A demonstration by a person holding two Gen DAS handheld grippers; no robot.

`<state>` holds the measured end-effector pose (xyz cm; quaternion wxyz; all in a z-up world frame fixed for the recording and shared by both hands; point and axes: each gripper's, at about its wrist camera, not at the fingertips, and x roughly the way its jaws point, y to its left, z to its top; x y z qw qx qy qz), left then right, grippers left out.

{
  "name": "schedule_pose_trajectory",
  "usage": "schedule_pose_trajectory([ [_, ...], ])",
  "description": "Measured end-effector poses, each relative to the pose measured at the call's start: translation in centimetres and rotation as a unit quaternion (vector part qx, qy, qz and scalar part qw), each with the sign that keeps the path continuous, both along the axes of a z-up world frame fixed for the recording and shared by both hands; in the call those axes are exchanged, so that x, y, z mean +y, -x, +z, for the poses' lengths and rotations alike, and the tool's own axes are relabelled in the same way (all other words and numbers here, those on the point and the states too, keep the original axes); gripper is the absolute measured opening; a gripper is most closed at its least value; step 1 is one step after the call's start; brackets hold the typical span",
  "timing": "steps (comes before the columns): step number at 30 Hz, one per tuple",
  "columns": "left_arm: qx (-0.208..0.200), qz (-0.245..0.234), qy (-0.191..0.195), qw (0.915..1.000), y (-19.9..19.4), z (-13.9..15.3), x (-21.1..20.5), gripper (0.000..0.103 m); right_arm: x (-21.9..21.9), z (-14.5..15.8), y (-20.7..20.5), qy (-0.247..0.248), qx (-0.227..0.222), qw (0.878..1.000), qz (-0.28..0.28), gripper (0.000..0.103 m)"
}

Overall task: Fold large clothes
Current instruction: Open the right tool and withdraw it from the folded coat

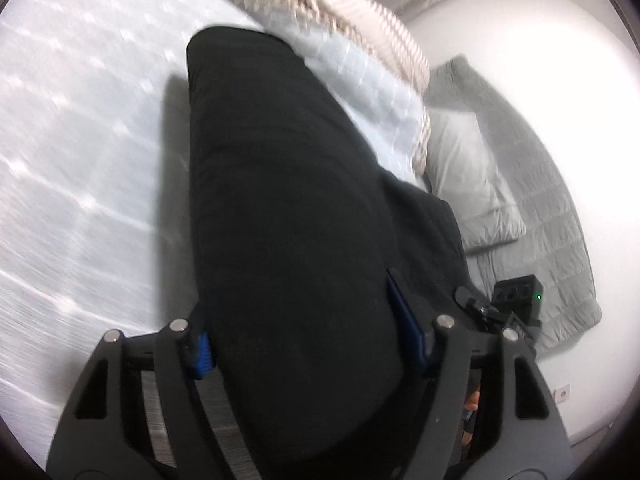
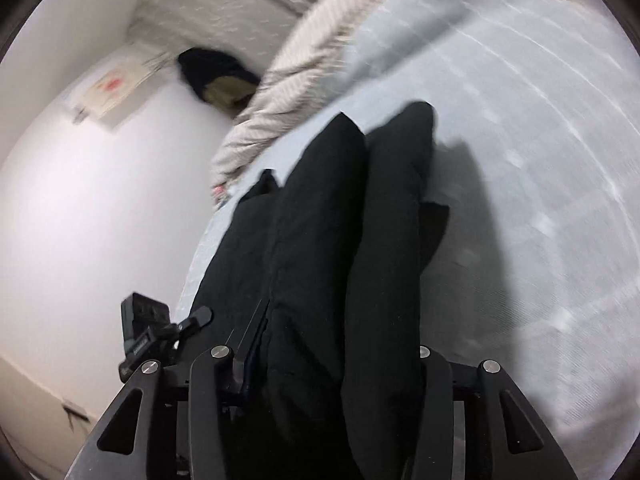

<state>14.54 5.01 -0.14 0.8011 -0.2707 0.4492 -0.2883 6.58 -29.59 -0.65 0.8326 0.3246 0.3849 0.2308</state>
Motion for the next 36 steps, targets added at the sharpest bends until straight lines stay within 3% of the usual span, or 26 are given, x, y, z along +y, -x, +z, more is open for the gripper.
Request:
schedule_pose_trajectory([
  [5,-0.026,0.040,0.003,0.9989,-1.5,2.4,6.4,0.072,6.9,3.3,-4.1,0.013,-0.043,0.998,0.045,0.046],
  [10,-0.033,0.061,-0.012,0.9975,-4.5,2.4,11.9,0.074,12.4,2.7,-9.1,-0.004,-0.042,0.997,0.070,0.047],
  [12,-0.021,0.065,-0.025,0.9974,-5.9,0.7,13.0,0.079,14.0,1.3,-10.7,0.006,-0.029,0.997,0.068,0.048],
  [15,0.038,0.088,-0.078,0.9923,-7.5,-3.8,13.9,0.085,15.1,-3.0,-14.0,0.034,0.049,0.997,0.053,0.059],
  [16,0.033,0.092,-0.071,0.9927,-7.2,-4.3,14.1,0.089,15.0,-4.5,-14.5,0.038,0.071,0.996,0.047,0.062],
  [18,0.011,0.100,-0.062,0.9930,-6.0,-3.9,14.4,0.091,14.3,-5.2,-14.4,0.002,0.069,0.997,0.045,0.063],
  [23,-0.019,0.118,-0.154,0.9808,-3.9,-1.2,13.3,0.091,12.3,-3.3,-12.8,0.012,0.060,0.998,0.032,0.067],
  [30,-0.058,0.129,-0.264,0.9541,1.3,1.9,10.1,0.101,11.0,1.3,-6.1,0.137,0.016,0.990,-0.005,0.080],
  [34,-0.068,0.133,-0.307,0.9398,4.9,2.5,6.5,0.103,11.6,2.8,-1.6,0.188,-0.004,0.982,-0.009,0.083],
  [36,-0.063,0.136,-0.315,0.9372,6.3,2.5,5.3,0.103,12.2,3.2,0.4,0.216,-0.003,0.976,-0.010,0.083],
])
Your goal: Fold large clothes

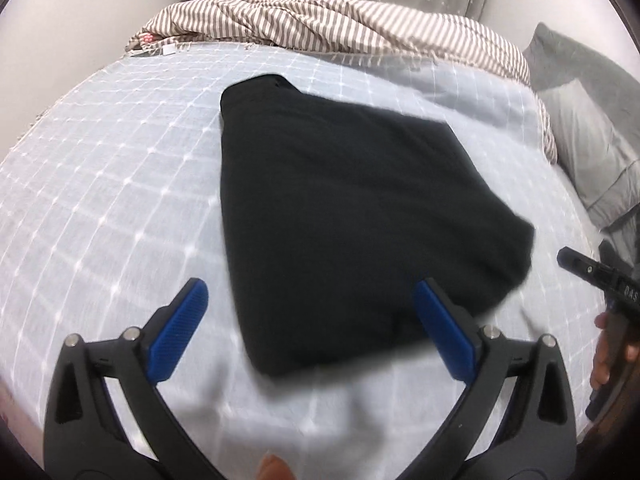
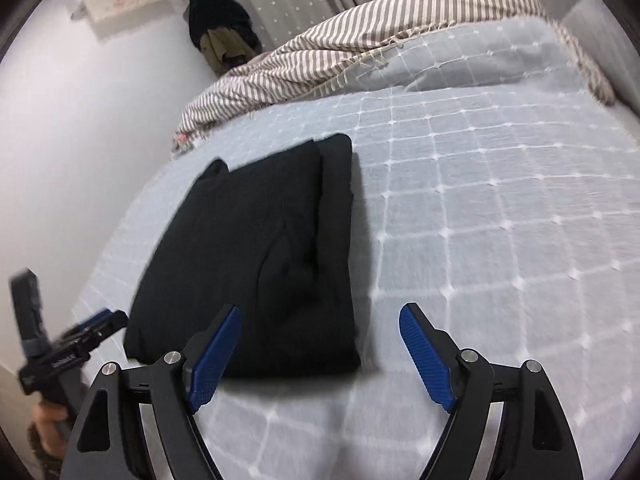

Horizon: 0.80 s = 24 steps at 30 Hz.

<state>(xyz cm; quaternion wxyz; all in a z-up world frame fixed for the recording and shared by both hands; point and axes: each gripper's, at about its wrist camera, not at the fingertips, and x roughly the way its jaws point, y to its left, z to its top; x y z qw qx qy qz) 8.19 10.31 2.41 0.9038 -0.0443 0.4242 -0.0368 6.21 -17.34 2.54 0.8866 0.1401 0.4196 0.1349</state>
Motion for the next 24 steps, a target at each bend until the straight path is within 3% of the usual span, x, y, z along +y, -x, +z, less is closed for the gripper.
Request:
schedule_pose_trajectory([
  [3,0.005,0.010,0.001,0.9999,2.3,-0.4,-1.7,0.103,0.9,-0.3,2.9,0.042,0.012,0.999,-0.001,0.083],
  [7,0.015,0.021,-0.007,0.9997,4.3,-1.8,-3.4,0.103,1.9,-1.7,5.6,0.060,0.034,0.998,-0.007,0.083],
  [16,0.040,0.037,-0.023,0.9982,5.6,-4.4,-6.0,0.102,3.9,-3.9,7.8,0.149,0.032,0.988,0.000,0.083],
  [24,0.041,0.034,-0.035,0.9980,6.1,-4.7,-6.3,0.102,3.8,-3.8,7.3,0.150,0.030,0.988,-0.009,0.083],
])
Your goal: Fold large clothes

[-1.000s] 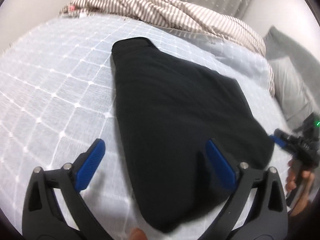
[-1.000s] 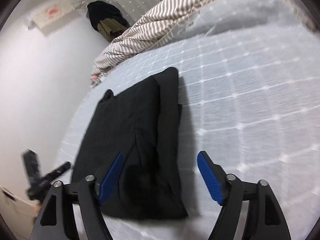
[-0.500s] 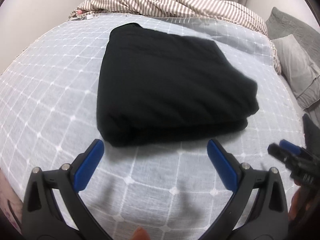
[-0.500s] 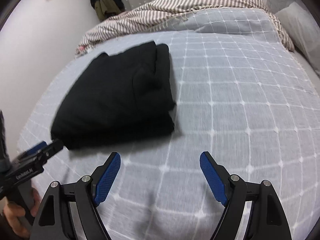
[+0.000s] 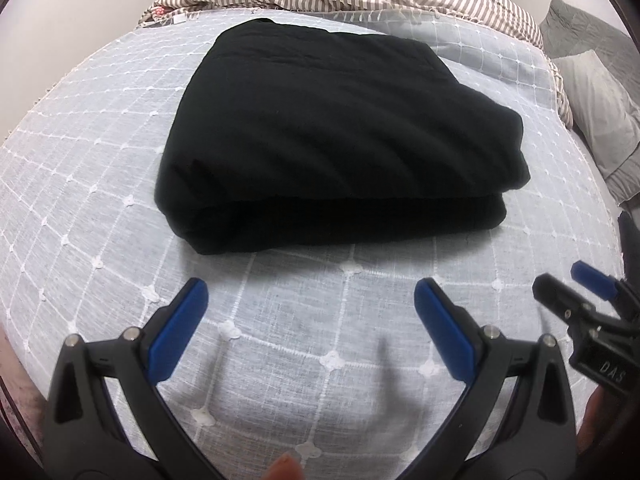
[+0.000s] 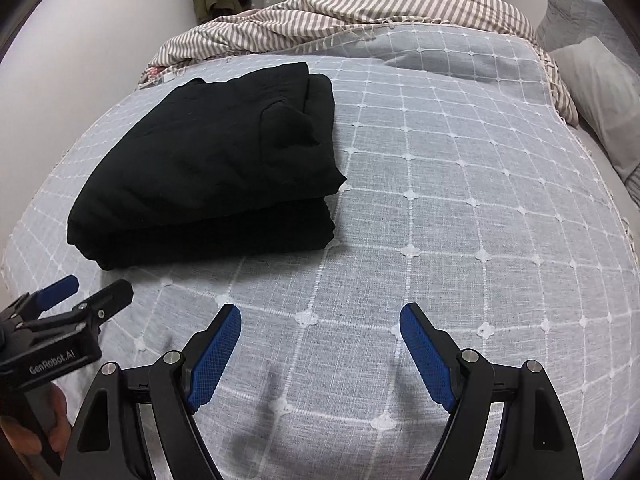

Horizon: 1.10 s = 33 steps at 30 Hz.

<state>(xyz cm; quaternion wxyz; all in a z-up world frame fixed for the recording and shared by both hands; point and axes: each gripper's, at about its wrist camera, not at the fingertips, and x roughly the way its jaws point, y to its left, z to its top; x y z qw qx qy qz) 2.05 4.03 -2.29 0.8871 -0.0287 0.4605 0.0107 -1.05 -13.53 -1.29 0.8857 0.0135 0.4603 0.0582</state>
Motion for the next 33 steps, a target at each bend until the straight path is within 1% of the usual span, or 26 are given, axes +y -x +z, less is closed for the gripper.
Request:
schedule_pose_trajectory([
  [18,0.011,-0.001,0.005,0.9999,0.1,-0.5,0.5,0.102,1.5,-1.3,-0.9,0.018,0.021,0.999,0.021,0.083],
  [33,0.011,-0.003,0.004,0.9999,0.0,-0.5,0.6,0.102,1.8,-1.2,-0.9,0.019,0.020,0.999,0.021,0.083],
])
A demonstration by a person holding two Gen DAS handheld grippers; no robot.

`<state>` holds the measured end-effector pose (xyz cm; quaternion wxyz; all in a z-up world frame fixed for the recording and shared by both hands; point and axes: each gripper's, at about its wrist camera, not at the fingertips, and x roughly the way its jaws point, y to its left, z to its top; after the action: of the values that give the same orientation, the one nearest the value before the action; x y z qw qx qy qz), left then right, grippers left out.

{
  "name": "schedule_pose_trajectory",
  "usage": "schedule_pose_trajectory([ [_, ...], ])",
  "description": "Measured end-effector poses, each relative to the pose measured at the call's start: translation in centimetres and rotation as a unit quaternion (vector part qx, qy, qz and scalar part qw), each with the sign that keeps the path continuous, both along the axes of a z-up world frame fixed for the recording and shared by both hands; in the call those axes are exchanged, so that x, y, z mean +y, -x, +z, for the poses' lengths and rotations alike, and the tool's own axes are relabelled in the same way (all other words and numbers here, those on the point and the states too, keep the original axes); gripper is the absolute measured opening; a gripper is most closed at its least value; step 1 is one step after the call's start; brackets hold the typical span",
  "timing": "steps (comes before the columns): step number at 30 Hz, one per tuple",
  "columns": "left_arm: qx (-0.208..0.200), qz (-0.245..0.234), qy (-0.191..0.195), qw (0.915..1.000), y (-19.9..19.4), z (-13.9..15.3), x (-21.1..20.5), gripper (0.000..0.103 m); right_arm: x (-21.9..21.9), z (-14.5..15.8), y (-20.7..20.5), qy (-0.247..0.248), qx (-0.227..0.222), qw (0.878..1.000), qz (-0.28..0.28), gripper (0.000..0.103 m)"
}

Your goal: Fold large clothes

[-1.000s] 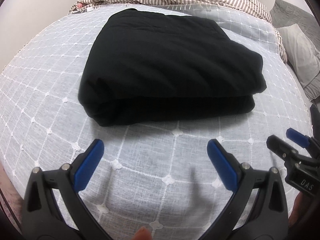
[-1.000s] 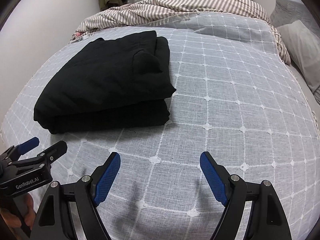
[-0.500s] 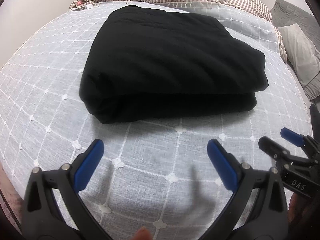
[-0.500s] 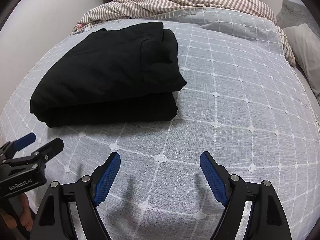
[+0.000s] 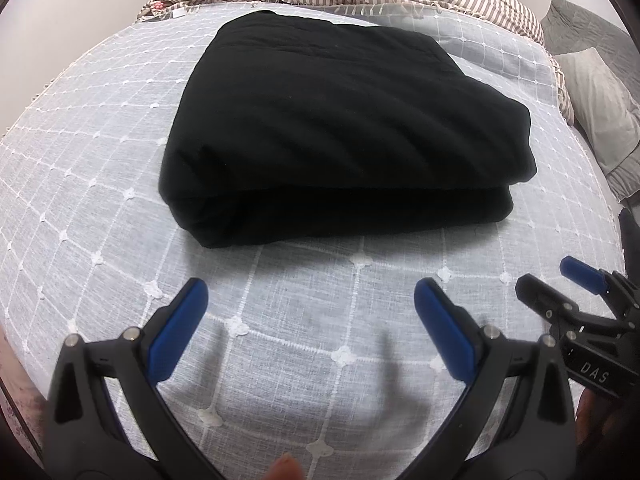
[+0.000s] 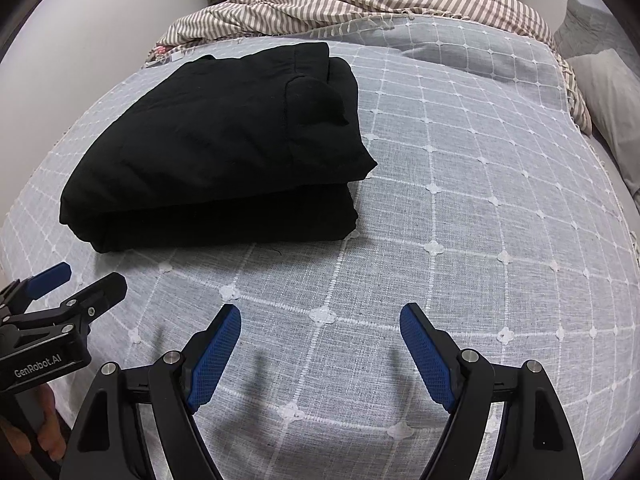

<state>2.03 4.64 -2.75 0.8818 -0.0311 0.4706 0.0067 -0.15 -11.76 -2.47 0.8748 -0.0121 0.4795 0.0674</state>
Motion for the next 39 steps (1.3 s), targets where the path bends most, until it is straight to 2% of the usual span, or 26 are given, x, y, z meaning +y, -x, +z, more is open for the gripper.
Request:
schedule_pose_trajectory([
  [39,0.011,0.015,-0.009,0.9998,-0.15,-0.54,-0.46,0.102,-0.29,-0.20,0.06,0.009,-0.001,1.000,-0.004,0.083],
])
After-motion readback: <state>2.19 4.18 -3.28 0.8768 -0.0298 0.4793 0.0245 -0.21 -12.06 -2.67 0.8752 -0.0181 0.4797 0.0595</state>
